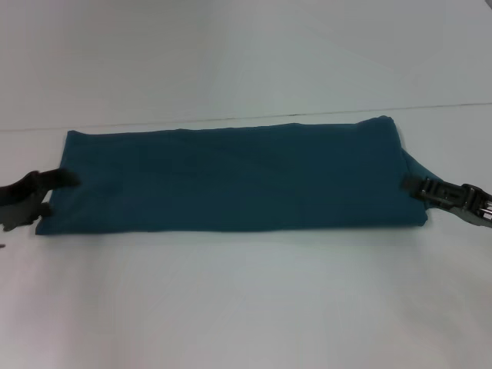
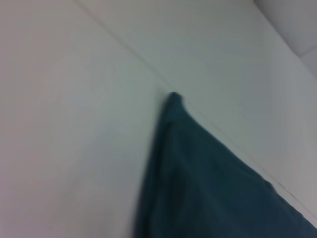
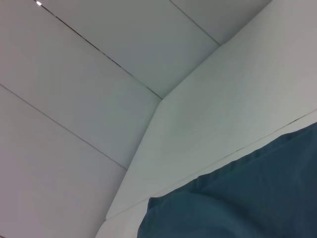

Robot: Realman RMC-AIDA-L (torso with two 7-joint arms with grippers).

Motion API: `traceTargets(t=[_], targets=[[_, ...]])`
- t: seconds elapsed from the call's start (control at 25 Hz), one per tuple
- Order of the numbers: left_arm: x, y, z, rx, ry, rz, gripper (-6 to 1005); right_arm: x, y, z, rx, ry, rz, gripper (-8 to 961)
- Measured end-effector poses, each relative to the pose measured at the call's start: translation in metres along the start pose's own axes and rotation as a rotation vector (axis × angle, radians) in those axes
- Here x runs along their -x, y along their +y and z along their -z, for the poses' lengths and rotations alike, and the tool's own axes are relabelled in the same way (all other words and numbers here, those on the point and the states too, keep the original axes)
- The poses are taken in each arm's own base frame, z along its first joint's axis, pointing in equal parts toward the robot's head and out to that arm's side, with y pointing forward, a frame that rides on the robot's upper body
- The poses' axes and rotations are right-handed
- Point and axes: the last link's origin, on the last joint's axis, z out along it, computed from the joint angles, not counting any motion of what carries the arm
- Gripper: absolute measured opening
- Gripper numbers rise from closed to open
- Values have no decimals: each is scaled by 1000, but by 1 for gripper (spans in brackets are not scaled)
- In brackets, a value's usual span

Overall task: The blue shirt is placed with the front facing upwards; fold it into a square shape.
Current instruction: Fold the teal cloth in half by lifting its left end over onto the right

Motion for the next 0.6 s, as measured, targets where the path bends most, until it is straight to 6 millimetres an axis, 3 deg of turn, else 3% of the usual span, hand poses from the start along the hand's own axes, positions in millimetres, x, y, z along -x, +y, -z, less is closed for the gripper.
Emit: traceTargets(t=[0.24, 0.6], targets=[[0, -21, 9, -37, 54, 38, 829, 0, 0, 0, -2, 0, 1, 591], [5, -21, 5, -38, 37, 23, 812, 1, -1, 0, -6, -3, 0, 591]])
